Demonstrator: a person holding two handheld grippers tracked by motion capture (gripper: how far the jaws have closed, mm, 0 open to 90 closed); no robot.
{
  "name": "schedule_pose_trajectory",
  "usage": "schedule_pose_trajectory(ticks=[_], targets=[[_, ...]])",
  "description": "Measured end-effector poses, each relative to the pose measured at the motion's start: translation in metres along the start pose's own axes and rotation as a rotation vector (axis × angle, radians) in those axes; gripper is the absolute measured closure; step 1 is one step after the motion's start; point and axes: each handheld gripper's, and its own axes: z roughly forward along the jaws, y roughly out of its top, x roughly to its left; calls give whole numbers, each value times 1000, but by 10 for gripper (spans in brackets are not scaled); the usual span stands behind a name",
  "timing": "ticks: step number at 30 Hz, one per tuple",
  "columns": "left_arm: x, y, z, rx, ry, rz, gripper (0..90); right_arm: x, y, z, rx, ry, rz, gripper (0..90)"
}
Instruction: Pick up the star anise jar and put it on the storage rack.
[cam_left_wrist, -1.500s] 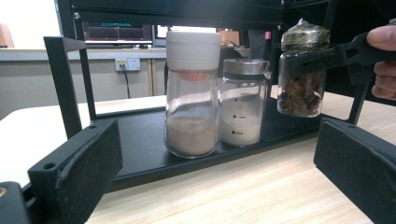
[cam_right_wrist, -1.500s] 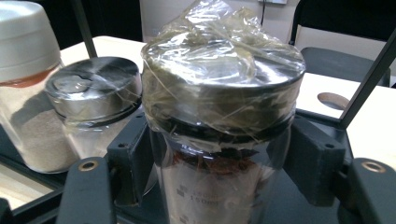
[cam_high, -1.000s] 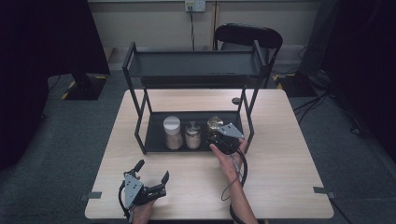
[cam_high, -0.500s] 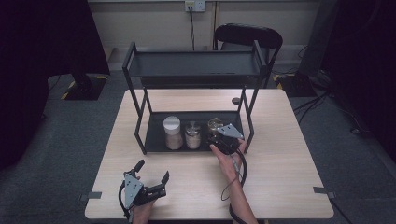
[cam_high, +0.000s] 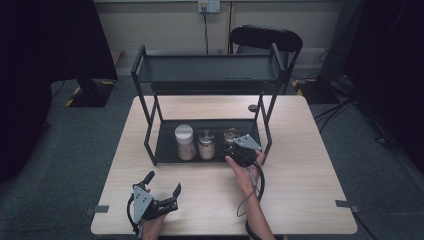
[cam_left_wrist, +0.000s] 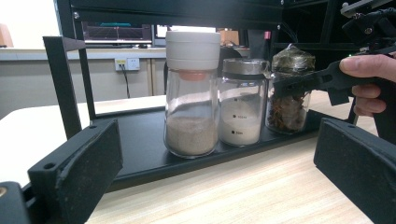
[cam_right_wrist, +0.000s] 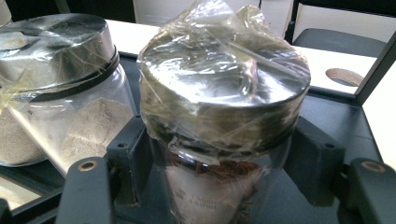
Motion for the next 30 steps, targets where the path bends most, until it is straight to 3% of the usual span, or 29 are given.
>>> schedule_pose_trajectory(ticks=[30], targets=[[0,0,0,2,1,-2,4,0,3,-1,12,1,2,309]])
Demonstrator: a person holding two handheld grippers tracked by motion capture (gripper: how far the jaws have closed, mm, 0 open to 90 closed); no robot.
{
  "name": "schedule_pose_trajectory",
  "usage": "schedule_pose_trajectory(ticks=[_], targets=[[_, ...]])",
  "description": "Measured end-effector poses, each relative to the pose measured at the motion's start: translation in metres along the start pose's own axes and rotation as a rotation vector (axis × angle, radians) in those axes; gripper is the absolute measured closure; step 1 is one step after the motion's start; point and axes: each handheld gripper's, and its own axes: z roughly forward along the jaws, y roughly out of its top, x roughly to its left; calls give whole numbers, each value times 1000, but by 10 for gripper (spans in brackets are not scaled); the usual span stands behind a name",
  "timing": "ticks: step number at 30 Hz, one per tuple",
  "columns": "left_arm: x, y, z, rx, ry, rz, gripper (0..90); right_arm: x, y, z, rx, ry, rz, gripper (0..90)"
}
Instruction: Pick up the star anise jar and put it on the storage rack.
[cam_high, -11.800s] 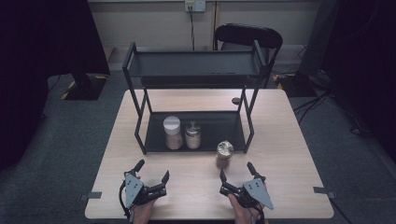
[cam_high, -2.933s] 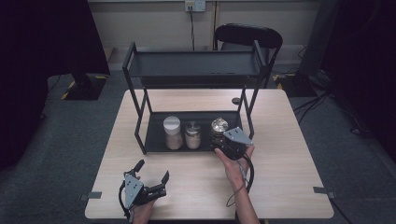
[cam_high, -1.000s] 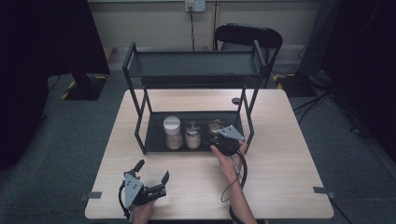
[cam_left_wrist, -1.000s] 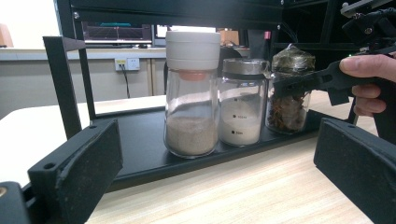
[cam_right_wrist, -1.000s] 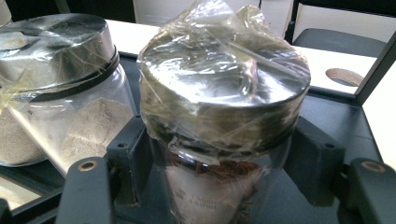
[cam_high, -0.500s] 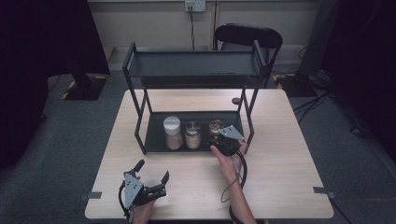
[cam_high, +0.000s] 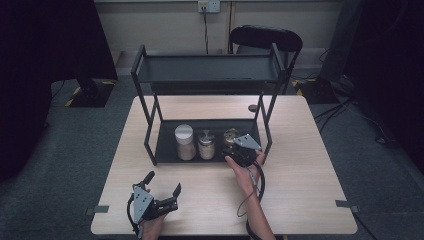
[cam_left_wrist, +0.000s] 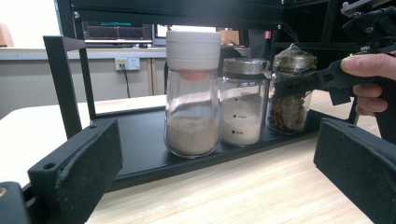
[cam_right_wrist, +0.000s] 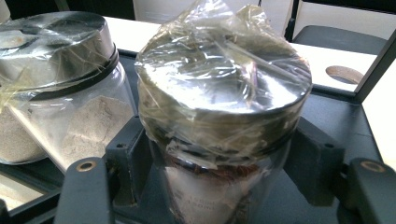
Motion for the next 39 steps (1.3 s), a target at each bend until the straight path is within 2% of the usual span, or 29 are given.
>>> schedule_pose_trajectory(ticks=[3,7,8,10,21,39], targets=[[0,0,0,0,0,0,4,0,1,0,0,1,-2,299],[0,0,0,0,0,0,4,-1,2,-1,-10,7,2,243],[0,0,0,0,0,-1,4,-1,2,-2,-16,8,4,198],[0,0,0,0,0,-1,4,-1,3,-2,-15,9,8,186],[0,0,0,0,0,-1,4,-7,-1,-2,-33,29,57,27],[0,0,0,0,1,1,4,-8,-1,-7,-69,34,61,21]])
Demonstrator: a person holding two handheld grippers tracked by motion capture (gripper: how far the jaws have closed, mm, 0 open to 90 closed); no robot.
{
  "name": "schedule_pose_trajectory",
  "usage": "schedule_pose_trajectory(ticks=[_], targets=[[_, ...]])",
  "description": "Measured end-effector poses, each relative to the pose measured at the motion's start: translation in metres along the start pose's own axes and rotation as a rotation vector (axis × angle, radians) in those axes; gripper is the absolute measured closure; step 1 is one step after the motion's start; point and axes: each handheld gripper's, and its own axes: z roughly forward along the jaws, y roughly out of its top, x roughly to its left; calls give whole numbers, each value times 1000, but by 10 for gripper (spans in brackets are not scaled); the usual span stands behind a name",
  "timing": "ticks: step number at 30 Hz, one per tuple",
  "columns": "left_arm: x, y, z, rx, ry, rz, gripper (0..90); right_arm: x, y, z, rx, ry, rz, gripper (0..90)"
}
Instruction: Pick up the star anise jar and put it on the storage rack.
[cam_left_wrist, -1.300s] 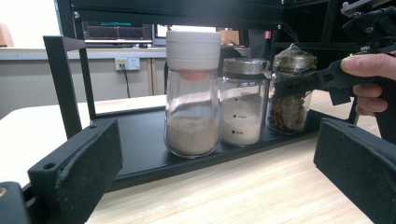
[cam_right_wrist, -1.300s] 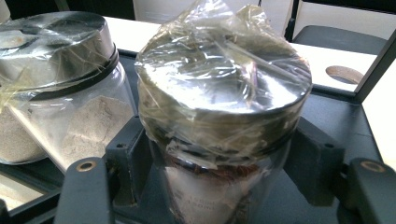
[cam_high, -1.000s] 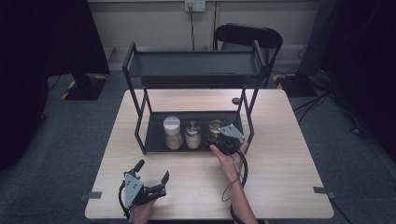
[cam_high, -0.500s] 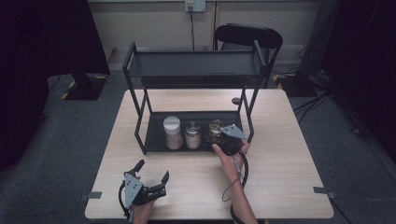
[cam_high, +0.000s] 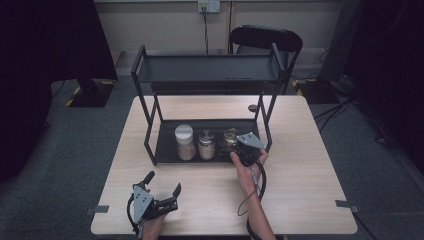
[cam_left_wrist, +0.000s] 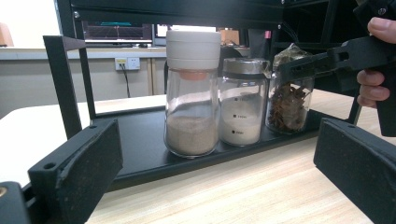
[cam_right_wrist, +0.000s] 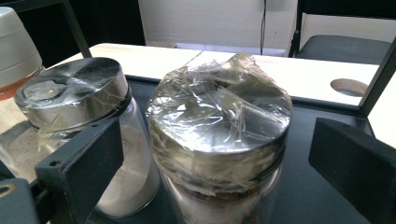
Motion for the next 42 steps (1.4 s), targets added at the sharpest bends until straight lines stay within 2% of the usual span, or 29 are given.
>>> schedule_pose_trajectory(ticks=[18,32,34,42], targets=[[0,0,0,2,-1,-1,5,6,1,-6,-55,0,-10,17],[0,0,0,3,-1,0,5,7,1,-11,-66,-7,-13,0],[0,0,0,2,-1,0,5,6,0,-12,-73,-2,0,0],[0,0,0,2,0,1,5,8,-1,-15,-89,-3,4,0]])
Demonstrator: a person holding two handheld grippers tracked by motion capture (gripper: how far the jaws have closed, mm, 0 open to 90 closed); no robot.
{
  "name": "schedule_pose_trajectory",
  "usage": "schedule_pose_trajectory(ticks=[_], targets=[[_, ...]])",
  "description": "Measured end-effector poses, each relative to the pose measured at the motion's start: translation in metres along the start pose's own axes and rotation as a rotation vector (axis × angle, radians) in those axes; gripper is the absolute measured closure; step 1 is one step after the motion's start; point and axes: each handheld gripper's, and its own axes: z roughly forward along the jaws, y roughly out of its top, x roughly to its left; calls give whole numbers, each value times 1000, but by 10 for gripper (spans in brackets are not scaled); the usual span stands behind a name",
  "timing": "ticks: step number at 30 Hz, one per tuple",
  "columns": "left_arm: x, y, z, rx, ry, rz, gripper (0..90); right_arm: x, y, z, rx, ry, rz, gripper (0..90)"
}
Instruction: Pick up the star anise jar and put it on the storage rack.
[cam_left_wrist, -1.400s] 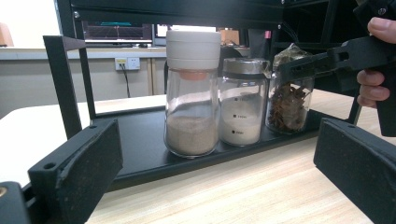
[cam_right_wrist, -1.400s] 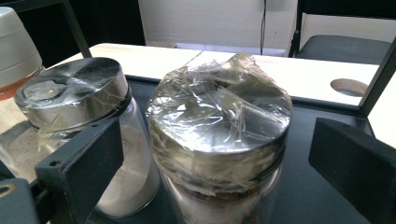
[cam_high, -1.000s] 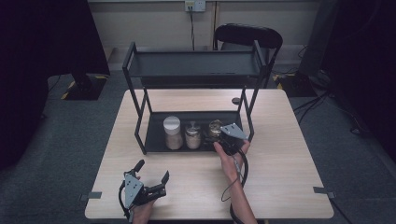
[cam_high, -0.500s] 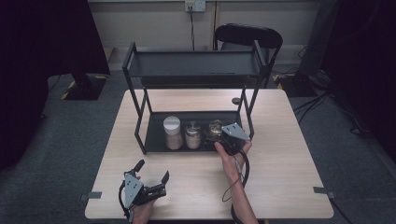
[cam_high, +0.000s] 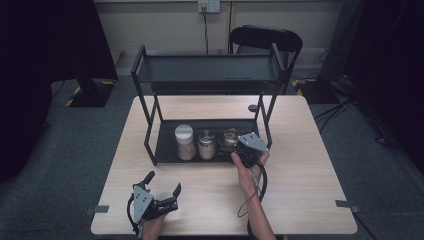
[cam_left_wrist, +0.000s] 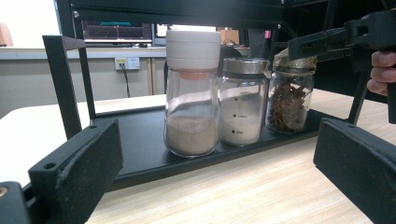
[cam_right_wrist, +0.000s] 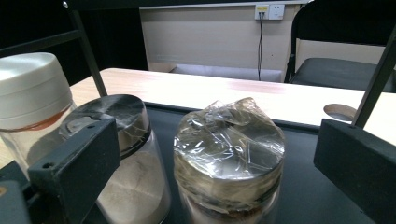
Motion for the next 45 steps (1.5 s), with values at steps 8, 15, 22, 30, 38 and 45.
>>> schedule_pose_trajectory(ticks=[8,15,22,30,38,45], targets=[[0,0,0,0,1,0,5,3,0,-3,-14,-2,-1,0],[0,0,0,-1,0,0,5,8,-3,-4,-32,-17,-1,0],[0,0,0,0,0,0,5,9,-2,-7,-42,-22,-1,0],[0,0,0,0,0,0,5,6,0,-11,-40,-16,5,0],[0,0,0,0,-1,0,5,6,0,-16,-45,-12,-1,0],[0,0,0,0,0,1,5,10,0,-19,-58,-20,-11,0]])
